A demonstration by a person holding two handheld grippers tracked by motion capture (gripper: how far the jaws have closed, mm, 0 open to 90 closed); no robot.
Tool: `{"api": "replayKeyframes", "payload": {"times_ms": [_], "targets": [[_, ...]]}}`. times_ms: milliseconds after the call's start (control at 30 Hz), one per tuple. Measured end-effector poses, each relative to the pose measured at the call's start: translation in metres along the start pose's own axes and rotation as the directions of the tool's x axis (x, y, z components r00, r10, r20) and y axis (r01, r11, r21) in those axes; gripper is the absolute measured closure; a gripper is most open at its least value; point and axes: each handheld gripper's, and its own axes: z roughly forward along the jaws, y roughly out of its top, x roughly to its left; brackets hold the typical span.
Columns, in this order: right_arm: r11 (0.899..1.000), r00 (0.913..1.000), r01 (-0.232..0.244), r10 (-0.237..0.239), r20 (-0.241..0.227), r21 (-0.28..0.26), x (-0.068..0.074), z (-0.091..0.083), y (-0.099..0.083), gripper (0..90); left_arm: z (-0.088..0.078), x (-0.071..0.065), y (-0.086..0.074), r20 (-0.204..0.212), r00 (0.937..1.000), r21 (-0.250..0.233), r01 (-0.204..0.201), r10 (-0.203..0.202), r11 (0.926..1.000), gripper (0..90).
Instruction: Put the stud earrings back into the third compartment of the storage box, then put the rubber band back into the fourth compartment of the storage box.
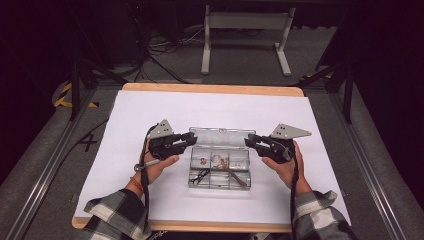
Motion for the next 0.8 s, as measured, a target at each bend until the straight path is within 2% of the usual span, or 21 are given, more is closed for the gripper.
{"api": "replayKeyframes", "payload": {"times_ms": [333, 533, 600, 800], "targets": [[1.0, 0.9995, 0.03, -0.03, 0.012, -0.006, 0.007, -0.006, -0.002, 72.4, -0.008, -0.003, -0.001, -0.008, 0.9992, 0.011, -0.038, 0.038, 0.9992, 79.4], [0.999, 0.9996, 0.027, -0.026, 0.014, -0.02, 0.006, -0.009, -0.002, 73.1, -0.008, -0.002, -0.002, -0.012, 0.9986, 0.017, -0.051, 0.052, 0.9985, 80.9], [0.999, 0.9994, 0.03, -0.029, 0.018, -0.025, 0.007, -0.011, -0.001, 73.5, -0.009, -0.003, -0.002, -0.011, 0.9987, 0.022, -0.049, 0.049, 0.9986, 82.0], [0.998, 0.9989, 0.043, -0.042, 0.02, -0.046, 0.01, -0.021, 0.001, 76.3, -0.009, -0.005, -0.001, -0.02, 0.9967, 0.033, -0.078, 0.079, 0.9964, 82.7]]}}
